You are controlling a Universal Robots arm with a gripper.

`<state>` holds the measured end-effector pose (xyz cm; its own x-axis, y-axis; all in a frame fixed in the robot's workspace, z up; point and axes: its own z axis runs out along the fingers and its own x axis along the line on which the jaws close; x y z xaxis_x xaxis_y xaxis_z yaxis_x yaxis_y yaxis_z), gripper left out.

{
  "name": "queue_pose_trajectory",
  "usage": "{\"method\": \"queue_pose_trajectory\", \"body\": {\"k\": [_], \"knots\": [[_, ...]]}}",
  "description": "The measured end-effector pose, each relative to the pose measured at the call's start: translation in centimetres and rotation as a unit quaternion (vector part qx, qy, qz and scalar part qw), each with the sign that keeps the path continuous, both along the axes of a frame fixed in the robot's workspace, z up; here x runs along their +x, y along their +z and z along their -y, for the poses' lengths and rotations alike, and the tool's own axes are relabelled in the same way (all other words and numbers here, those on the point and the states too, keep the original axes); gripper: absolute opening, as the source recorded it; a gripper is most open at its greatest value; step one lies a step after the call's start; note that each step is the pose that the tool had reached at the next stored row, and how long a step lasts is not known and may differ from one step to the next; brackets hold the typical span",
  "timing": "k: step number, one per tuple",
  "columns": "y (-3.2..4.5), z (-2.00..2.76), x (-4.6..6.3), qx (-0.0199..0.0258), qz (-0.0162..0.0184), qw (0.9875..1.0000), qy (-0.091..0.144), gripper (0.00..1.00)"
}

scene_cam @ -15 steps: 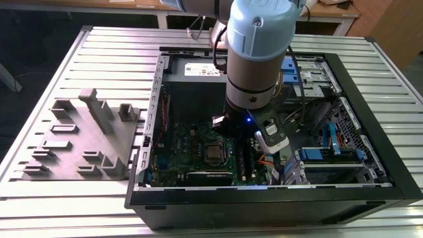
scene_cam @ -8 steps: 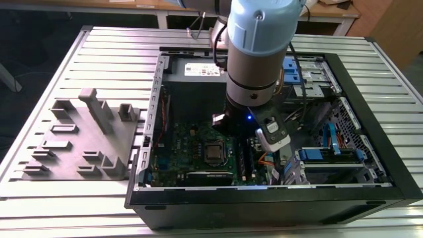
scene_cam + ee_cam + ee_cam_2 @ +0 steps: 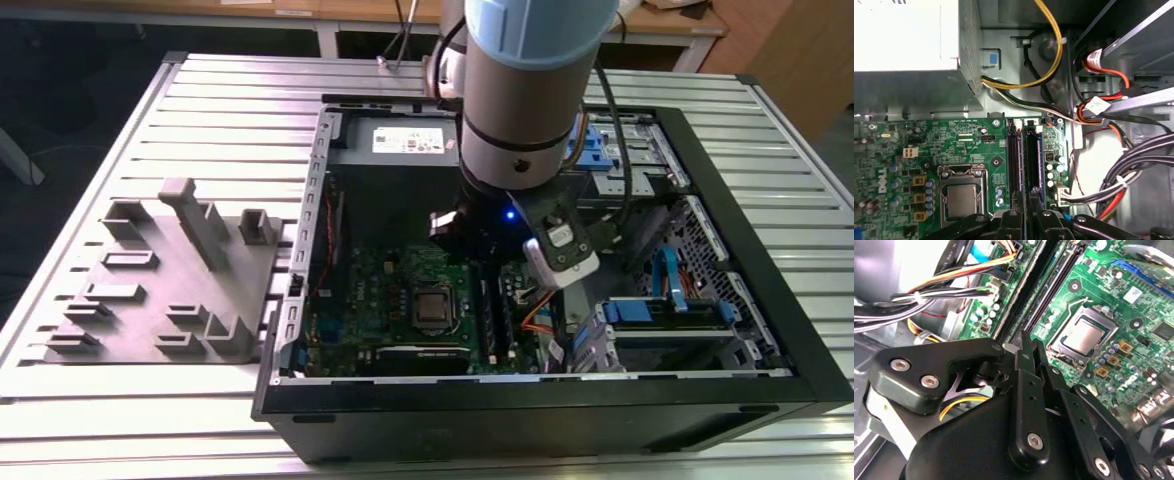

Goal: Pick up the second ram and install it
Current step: 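Insert the second ram into the second slot, then press down the second ram until it locks into place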

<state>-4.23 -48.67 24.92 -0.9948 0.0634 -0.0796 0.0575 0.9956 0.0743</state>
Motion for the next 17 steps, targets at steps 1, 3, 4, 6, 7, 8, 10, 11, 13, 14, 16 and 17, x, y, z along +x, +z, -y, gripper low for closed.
{"method": "queue_pose_trajectory", "body": {"k": [1,3,4,6,7,8,10,11,13,14,16,17], "knots": [[-0.01,0.00,0.00,0.0003,0.0001,1.0000,0.000,0.16],[-0.01,0.00,0.00,0.0002,0.0000,1.0000,0.000,0.16],[-0.01,0.00,0.00,0.0002,0.0000,1.0000,0.000,0.16],[0.00,0.00,0.00,0.0002,0.0000,1.0000,0.000,0.16],[0.00,0.00,0.00,0.0003,0.0000,1.0000,0.000,0.15],[0.00,0.00,0.00,0.0003,0.0000,1.0000,0.000,0.15],[0.00,0.00,0.00,0.0003,0.0000,1.0000,0.000,0.07],[0.00,0.00,0.00,0.0004,0.0000,1.0000,0.000,0.07],[0.00,0.00,0.00,0.0004,0.0000,1.0000,0.000,0.07],[0.00,0.00,0.00,0.0004,0.0000,1.0000,0.000,0.07],[0.00,0.00,0.00,0.0008,0.0000,1.0000,0.000,0.07],[0.00,0.00,0.00,0.0009,0.0000,1.0000,0.000,0.07]]}}
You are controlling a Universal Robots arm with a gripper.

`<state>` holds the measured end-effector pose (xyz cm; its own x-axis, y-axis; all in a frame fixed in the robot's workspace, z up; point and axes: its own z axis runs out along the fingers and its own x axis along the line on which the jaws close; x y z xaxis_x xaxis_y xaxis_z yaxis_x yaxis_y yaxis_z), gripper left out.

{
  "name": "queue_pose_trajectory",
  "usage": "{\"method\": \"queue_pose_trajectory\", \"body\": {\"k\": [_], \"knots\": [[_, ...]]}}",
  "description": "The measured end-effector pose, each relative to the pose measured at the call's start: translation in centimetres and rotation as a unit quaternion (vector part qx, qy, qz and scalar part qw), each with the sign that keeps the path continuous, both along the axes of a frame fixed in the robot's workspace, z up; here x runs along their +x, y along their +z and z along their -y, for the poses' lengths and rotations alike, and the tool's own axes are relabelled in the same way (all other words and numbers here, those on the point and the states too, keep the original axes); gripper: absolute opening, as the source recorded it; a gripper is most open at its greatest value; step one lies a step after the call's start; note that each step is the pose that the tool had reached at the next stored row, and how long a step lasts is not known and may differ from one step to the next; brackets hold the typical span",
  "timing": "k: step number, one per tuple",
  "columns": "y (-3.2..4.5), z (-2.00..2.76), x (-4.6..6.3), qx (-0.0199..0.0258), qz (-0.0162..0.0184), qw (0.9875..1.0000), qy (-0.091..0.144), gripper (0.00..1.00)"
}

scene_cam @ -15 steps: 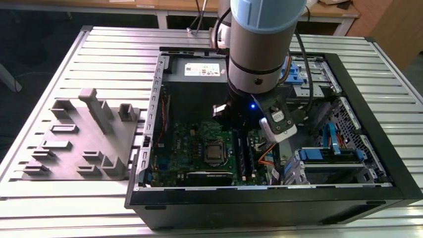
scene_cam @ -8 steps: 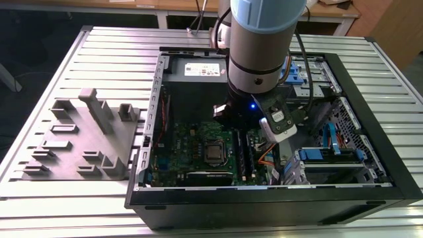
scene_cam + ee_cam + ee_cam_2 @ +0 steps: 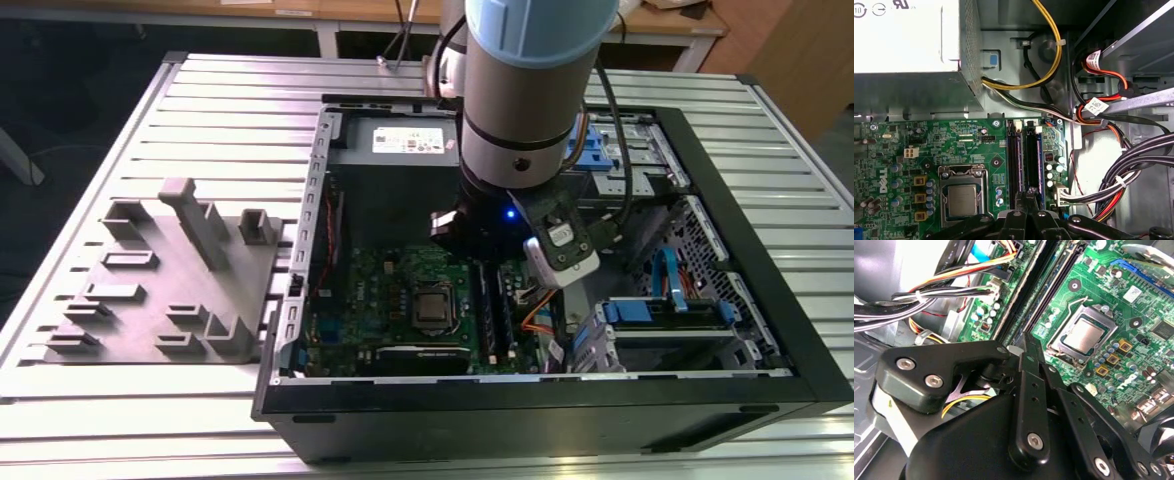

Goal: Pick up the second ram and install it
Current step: 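Press down the second ram until it locks into place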

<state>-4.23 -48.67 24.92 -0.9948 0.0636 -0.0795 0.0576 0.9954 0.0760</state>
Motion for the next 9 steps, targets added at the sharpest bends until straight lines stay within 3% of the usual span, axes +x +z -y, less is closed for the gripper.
{"method": "queue_pose_trajectory", "body": {"k": [9], "knots": [[-0.01,-0.11,0.00,0.0003,0.0000,1.0000,0.000,0.07]]}}
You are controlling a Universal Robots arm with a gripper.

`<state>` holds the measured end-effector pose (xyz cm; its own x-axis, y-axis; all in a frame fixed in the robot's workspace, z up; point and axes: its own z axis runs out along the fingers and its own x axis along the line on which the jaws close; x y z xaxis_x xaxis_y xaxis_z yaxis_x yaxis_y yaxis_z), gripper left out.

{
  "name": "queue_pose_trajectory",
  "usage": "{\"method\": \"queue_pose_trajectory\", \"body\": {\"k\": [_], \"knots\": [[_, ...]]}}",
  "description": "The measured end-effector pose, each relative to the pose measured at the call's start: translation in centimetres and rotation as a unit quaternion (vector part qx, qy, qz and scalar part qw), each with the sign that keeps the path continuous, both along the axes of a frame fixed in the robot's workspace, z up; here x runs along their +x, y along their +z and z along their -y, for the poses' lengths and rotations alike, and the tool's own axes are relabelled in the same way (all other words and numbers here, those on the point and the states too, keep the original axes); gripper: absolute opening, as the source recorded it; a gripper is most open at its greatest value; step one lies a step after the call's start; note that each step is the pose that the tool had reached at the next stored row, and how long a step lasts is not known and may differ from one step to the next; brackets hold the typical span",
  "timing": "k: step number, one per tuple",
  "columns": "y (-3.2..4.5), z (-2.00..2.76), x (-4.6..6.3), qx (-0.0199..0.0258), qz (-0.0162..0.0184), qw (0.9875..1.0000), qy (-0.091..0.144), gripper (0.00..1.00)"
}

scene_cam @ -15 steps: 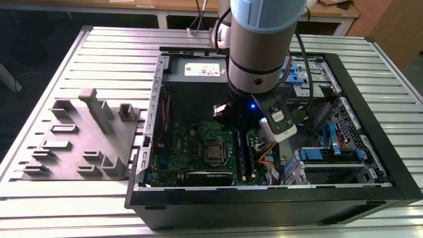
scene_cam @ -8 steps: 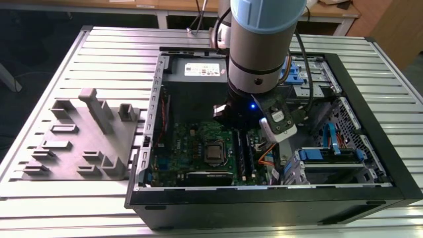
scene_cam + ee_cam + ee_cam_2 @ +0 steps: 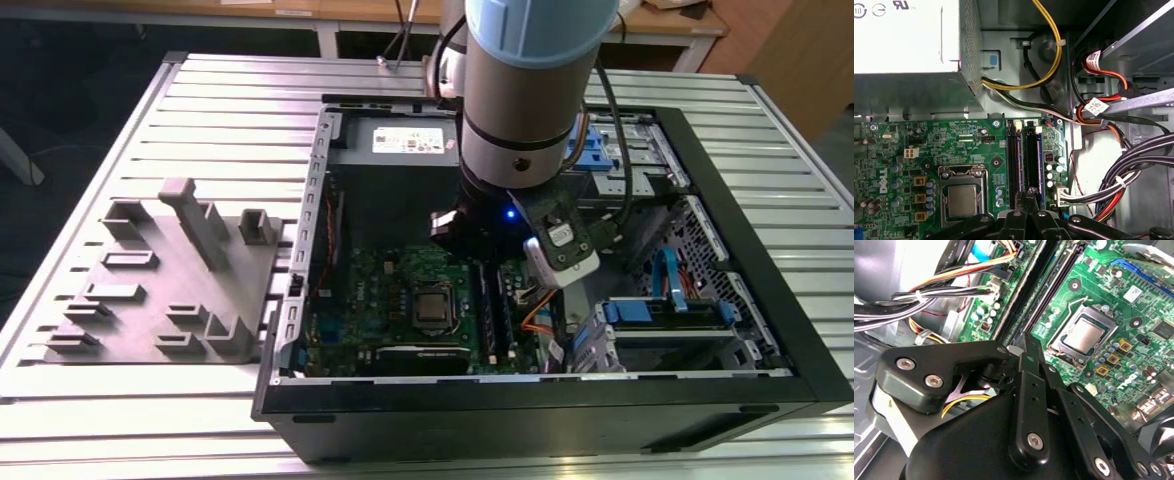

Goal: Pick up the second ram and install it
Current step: 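Press down the second ram until it locks into place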

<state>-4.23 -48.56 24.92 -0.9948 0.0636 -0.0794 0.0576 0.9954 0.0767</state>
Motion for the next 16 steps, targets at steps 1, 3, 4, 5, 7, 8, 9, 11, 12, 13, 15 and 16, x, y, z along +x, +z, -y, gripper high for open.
{"method": "queue_pose_trajectory", "body": {"k": [1,3,4,5,7,8,9,11,12,13,15,16], "knots": [[-0.02,-0.10,0.0,0.0002,0.0000,1.0000,0.000,0.07],[-0.03,-0.36,0.0,0.0003,0.0000,1.0000,0.000,0.07],[-0.04,-0.54,0.0,0.0003,0.0000,1.0000,0.000,0.07],[-0.05,-0.76,0.0,0.0003,0.0000,1.0000,0.000,0.07],[-0.05,-1.38,0.0,0.0002,0.0000,1.0000,0.000,0.07],[-0.05,-1.70,0.0,0.0002,0.0000,1.0000,0.000,0.07],[-0.05,-1.99,0.0,0.0003,0.0000,1.0000,0.000,0.07],[-0.06,-2.51,0.0,0.0000,0.0000,1.0000,0.000,0.07],[-0.06,-2.70,0.0,0.0000,0.0000,1.0000,0.000,0.07],[-0.06,-2.82,0.0,-0.0002,0.0000,1.0000,0.000,0.07],[-0.07,-2.88,0.0,-0.0005,0.0000,1.0000,0.000,0.07],[-0.08,-2.90,0.0,-0.0007,0.0000,1.0000,0.000,0.07]]}}
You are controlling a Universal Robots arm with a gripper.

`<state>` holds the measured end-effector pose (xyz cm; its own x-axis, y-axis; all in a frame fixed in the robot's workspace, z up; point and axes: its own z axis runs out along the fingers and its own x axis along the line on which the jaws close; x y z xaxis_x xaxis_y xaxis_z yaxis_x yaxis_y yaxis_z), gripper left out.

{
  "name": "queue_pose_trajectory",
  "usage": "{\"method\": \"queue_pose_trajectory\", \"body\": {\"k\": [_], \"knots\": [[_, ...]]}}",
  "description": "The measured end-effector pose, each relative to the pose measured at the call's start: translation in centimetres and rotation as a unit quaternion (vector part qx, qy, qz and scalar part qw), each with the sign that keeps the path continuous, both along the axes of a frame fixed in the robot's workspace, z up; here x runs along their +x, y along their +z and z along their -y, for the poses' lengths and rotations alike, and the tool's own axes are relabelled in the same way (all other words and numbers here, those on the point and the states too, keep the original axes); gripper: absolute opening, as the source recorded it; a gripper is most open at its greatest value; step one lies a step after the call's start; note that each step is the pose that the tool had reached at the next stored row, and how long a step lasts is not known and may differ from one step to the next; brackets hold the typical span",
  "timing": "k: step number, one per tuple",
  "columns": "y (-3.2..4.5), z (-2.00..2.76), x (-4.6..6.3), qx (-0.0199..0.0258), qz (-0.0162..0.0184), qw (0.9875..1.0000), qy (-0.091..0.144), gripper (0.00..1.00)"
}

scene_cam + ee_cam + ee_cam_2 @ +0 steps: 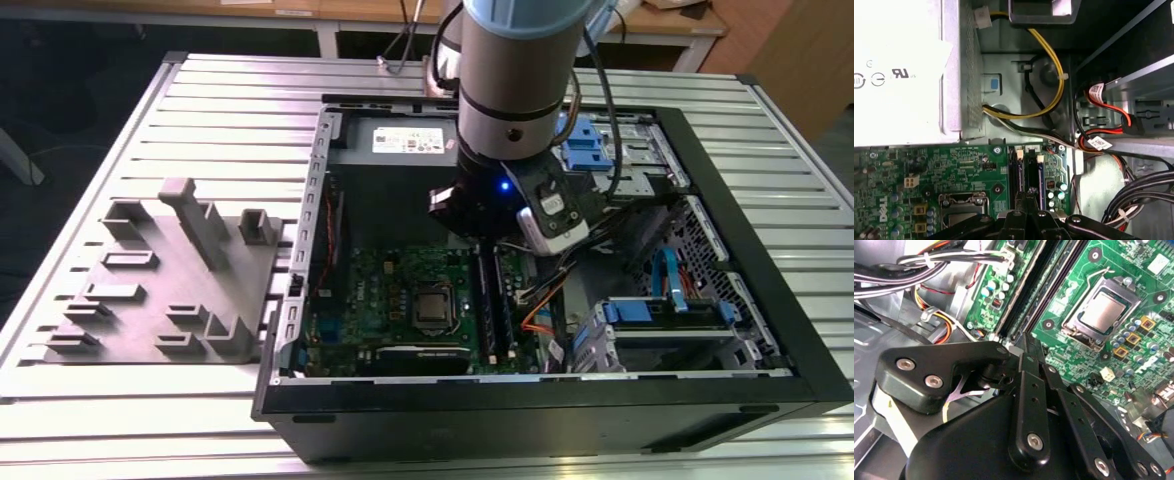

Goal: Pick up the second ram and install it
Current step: 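Press down the second ram until it locks into place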

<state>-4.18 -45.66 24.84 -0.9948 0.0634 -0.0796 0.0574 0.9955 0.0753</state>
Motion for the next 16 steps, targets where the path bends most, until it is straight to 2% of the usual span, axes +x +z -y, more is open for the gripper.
{"method": "queue_pose_trajectory", "body": {"k": [5,11,16], "knots": [[-0.17,-0.30,0.24,-0.0001,0.0000,1.0000,0.000,0.07],[-0.94,-0.44,0.25,-0.0001,0.0000,1.0000,0.000,0.07],[-0.98,-0.52,0.22,-0.0001,0.0000,1.0000,0.000,0.07]]}}
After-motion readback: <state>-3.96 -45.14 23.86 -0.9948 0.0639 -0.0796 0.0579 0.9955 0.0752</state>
